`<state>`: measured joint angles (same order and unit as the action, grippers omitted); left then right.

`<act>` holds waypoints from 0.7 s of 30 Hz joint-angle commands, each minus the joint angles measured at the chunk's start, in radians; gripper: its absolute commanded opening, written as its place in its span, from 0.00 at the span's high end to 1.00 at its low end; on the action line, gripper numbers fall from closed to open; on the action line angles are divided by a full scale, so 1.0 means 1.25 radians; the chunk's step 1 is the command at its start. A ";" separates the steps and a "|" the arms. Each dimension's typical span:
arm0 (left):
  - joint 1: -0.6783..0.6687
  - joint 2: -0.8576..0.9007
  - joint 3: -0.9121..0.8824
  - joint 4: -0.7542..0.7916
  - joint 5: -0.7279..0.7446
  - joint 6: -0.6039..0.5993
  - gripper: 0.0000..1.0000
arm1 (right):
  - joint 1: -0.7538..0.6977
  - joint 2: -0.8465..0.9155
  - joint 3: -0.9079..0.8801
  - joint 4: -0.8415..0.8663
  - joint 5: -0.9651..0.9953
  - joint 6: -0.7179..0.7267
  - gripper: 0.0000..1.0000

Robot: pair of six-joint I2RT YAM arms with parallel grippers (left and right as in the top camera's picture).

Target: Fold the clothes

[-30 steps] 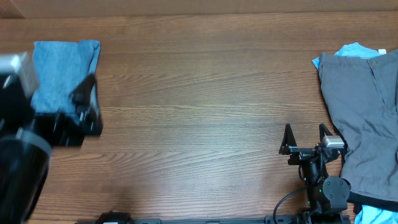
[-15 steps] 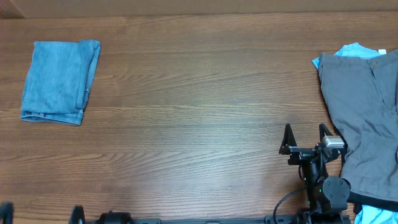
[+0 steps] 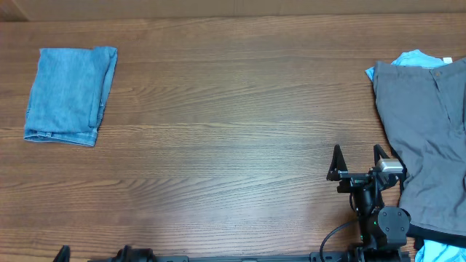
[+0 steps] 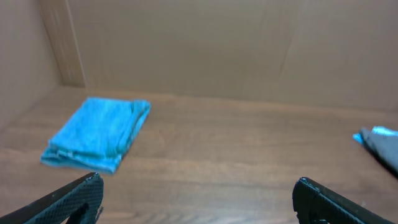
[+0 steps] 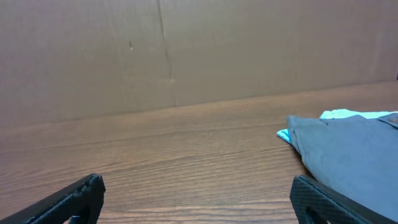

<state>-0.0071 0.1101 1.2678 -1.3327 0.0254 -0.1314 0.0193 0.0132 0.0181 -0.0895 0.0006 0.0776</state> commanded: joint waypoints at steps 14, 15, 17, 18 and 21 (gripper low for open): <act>-0.005 -0.085 -0.346 0.436 -0.002 0.003 0.00 | -0.005 -0.004 -0.008 0.004 0.005 -0.003 0.00; -0.005 -0.085 -0.375 0.500 0.006 0.003 0.00 | -0.005 -0.004 -0.008 0.004 0.005 -0.003 0.00; -0.005 -0.085 -0.436 0.631 0.018 0.003 0.00 | -0.005 -0.004 -0.008 0.004 0.005 -0.003 0.00; -0.005 -0.085 -0.461 0.685 0.023 0.003 0.00 | -0.005 -0.004 -0.008 0.004 0.005 -0.003 0.00; -0.005 -0.085 -0.540 0.839 0.026 0.003 0.00 | -0.005 -0.004 -0.008 0.004 0.005 -0.003 0.00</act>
<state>-0.0071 0.0158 0.6849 -0.4141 0.0376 -0.1310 0.0193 0.0132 0.0181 -0.0898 0.0010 0.0776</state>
